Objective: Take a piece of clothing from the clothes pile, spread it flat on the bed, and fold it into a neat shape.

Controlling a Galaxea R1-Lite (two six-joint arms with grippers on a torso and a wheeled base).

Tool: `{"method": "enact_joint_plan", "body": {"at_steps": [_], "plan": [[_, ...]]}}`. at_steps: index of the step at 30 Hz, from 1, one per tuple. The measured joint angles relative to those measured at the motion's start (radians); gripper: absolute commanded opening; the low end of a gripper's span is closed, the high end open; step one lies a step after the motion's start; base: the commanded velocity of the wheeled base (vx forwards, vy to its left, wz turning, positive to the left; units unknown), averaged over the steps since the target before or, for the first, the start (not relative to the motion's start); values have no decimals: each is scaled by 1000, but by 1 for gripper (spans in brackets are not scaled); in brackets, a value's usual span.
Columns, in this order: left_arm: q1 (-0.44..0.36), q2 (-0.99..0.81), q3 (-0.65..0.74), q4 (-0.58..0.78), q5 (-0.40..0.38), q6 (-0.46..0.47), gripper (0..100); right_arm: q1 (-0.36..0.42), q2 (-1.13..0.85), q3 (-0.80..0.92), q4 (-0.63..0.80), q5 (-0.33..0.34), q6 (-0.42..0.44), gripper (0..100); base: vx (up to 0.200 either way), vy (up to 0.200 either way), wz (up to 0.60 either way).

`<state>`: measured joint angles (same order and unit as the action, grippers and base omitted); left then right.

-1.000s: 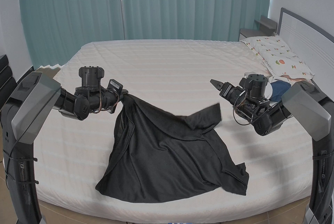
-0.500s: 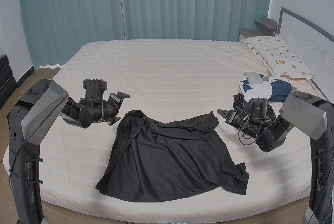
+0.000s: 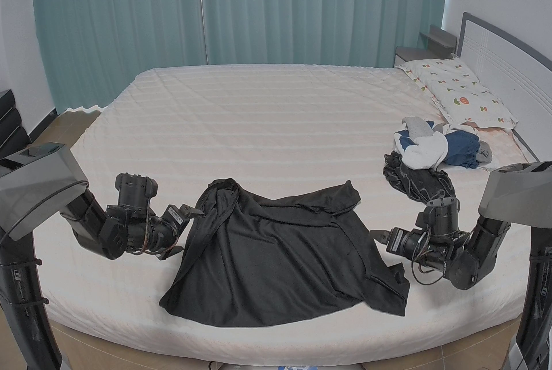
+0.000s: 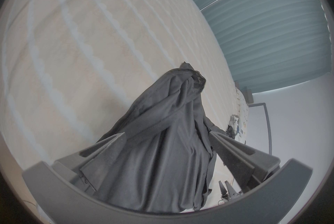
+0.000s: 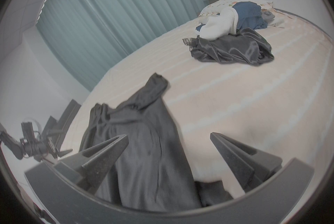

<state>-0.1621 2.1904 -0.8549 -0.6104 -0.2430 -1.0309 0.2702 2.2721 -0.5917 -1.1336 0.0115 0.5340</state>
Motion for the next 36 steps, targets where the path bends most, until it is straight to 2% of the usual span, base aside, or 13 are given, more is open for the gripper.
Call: {"method": "enact_joint_plan", "body": {"at_steps": [3, 8, 20, 21, 29, 36], "plan": [[-4, -31, 89, -75, -1, 5, 100, 22, -13, 74, -31, -6, -55, 100, 0, 0, 0], [-5, -56, 137, -95, -3, 6, 100, 64, 2, 109, -69, -12, -98, 100, 0, 0, 0], [-2, -45, 124, -100, 0, 3, 100, 90, 110, -16, -59, -67, -221, 100, 0, 0, 0], [-2, -44, 124, -100, 0, 3, 100, 91, 117, -20, -61, -68, -231, 0, 0, 0, 0], [-2, -39, 123, -100, 2, -13, 100, 80, 143, -28, -126, -104, -237, 0, 0, 0, 0], [-2, -37, 128, -131, 3, -30, 100, 4, 141, -15, -175, -106, -204, 0, 0, 0, 0]]}}
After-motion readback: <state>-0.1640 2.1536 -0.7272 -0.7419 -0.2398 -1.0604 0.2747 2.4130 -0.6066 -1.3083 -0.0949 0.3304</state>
